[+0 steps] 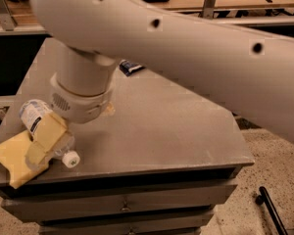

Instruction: Move blue plastic bottle near sponge

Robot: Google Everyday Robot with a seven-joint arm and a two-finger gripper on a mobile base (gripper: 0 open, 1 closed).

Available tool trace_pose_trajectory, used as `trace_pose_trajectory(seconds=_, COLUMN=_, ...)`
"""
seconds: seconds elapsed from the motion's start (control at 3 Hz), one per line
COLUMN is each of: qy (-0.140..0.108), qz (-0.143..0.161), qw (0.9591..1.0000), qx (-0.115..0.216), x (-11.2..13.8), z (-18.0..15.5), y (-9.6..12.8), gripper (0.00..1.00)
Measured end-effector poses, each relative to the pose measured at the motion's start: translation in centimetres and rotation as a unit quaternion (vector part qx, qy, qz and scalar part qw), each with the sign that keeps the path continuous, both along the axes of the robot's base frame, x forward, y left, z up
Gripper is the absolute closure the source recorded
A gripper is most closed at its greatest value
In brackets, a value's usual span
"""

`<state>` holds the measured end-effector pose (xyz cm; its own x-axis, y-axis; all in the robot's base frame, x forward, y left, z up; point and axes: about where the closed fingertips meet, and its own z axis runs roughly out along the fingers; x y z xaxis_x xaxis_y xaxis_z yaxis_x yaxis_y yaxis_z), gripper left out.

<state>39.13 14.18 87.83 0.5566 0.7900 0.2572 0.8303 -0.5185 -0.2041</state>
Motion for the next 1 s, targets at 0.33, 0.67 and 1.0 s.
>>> trace_pose_trajectory(seconds=0.33, qy=-0.015, qz=-0.049, qw=0.9977, qx=0.045, x=1.7, z=2.5, y=-4.7, gripper=0.00)
trace_pose_trajectory(seconds=0.67, qy=-0.044, qz=-0.117, qw=0.9907, qx=0.053, x=4.4, z=5.3, y=-8.7, gripper=0.00)
trace_pose_trajectory(seconds=1.0, qy=-0.044, qz=-0.117, qw=0.9907, qx=0.053, x=4.4, z=5.3, y=-8.7, gripper=0.00)
